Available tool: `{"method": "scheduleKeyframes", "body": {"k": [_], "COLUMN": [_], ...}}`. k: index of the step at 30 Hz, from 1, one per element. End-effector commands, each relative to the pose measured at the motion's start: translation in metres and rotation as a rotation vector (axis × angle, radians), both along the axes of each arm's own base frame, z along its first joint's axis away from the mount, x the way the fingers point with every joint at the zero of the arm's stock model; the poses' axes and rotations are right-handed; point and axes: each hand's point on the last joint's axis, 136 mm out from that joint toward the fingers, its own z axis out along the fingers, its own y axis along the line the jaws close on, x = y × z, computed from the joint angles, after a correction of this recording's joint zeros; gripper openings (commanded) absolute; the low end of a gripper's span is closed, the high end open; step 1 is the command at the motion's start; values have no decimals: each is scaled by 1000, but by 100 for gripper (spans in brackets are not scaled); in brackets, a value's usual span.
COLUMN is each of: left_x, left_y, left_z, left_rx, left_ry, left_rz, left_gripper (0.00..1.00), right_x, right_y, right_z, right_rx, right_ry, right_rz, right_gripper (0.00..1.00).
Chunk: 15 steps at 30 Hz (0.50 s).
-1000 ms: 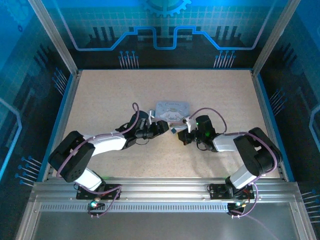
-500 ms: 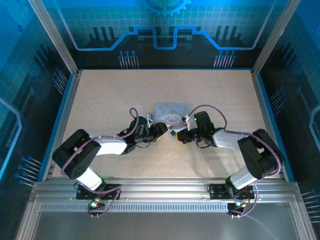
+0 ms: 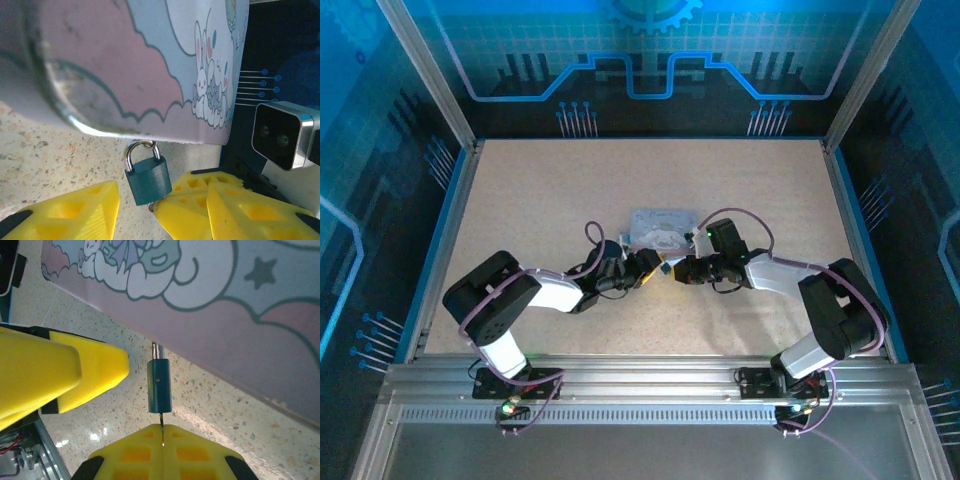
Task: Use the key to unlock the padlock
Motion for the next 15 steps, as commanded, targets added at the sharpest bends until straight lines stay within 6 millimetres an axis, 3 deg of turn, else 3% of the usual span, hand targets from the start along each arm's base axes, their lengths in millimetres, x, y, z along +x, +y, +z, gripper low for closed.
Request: {"method": "scheduleKeyframes", "body": {"k": [1,15], "left_x": [1,5], "left_y": [-1,-19], "left_z": [-5,-16], "left_rx": [-43,-127], "left_ry": [12,39], "left_rz": [44,64], "left_gripper": [49,42], "right_x": [2,2], "right_y": [3,3], "right_z": [8,8], "right_rx": [31,33], "right_ry": [37,42], "right_rz": [-10,-16], "right_gripper": [0,0]}}
